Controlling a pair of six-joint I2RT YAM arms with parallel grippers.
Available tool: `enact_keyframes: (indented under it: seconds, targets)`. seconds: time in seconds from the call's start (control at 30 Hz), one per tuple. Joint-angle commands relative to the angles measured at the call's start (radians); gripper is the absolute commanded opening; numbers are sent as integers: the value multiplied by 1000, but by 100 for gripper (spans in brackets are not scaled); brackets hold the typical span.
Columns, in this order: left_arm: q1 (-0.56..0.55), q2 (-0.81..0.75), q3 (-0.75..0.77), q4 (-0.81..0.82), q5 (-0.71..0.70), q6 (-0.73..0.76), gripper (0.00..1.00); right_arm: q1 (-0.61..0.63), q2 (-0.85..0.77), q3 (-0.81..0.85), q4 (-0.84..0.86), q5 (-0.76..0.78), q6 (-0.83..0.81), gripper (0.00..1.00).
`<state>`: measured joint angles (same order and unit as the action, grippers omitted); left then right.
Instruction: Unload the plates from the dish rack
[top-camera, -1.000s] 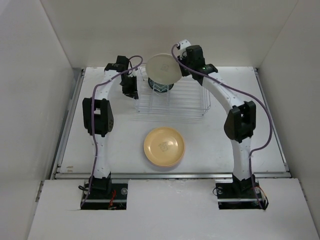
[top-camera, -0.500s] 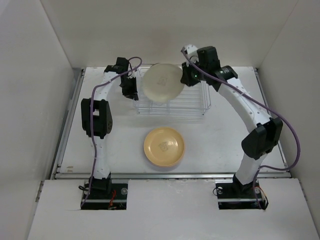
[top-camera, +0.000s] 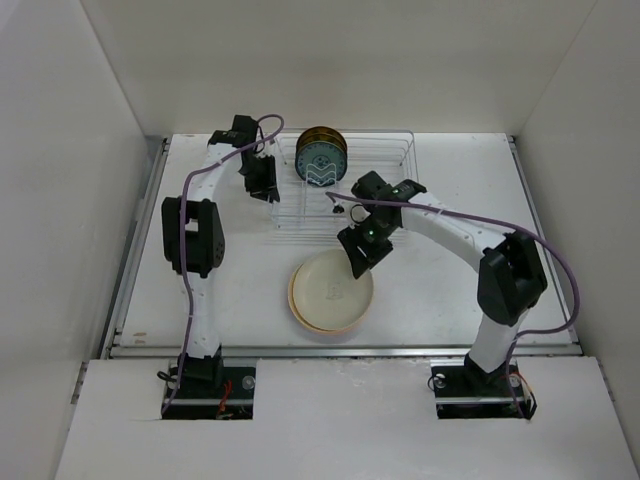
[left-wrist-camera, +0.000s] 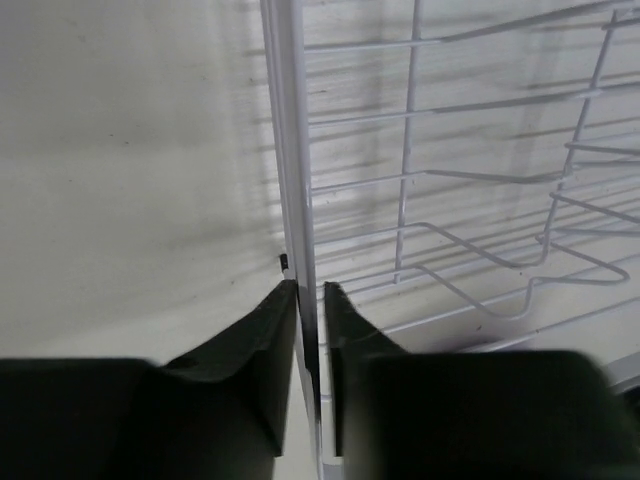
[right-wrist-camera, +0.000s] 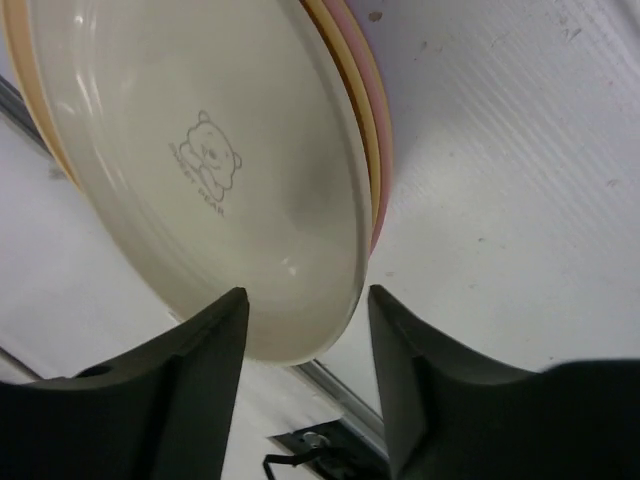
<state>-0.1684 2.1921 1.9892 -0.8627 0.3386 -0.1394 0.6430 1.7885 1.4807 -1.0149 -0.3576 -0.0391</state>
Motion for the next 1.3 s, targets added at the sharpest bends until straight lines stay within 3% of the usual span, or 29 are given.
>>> enact_keyframes:
  seconds: [0.0, 0.1, 0.27, 0.37, 0.53, 0.6, 0.7, 0.8, 0.87, 1.07, 1.13, 1.23, 1.27]
  targets:
    - [-3, -101, 7, -70, 71, -37, 22, 18, 31, 35, -1, 50, 22, 60]
    - [-3, -101, 29, -90, 60, -16, 36, 27, 40, 78, -21, 92, 33, 82]
    - [-14, -101, 147, -120, 14, 84, 36, 27, -44, 136, 4, 204, 51, 82]
    - [-45, -114, 189, -121, -64, 159, 36, 27, -69, 124, 41, 250, 51, 76]
    - [-120, -160, 198, -7, -81, 394, 36, 27, -93, 159, 125, 397, 125, 76]
    - [-170, -169, 177, 25, -55, 561, 36, 6, -104, 190, 191, 522, 154, 78]
    - [-210, -155, 122, 186, -163, 687, 40, -43, -104, 214, 292, 667, 203, 78]
    - [-244, -103, 118, 297, -254, 757, 39, -98, -95, 239, 346, 667, 231, 80]
    - [-253, -30, 178, 332, -298, 771, 39, -144, -84, 251, 378, 667, 245, 80]
    - [-253, 84, 244, 453, -392, 771, 64, -223, -84, 208, 412, 603, 254, 80]
    - [-253, 98, 244, 476, -392, 759, 67, -232, -93, 185, 421, 594, 254, 80]
    - [-253, 124, 244, 490, -362, 735, 65, -243, -104, 138, 430, 582, 254, 80]
    - [-253, 135, 244, 481, -321, 713, 57, -243, -113, 104, 430, 582, 254, 80]
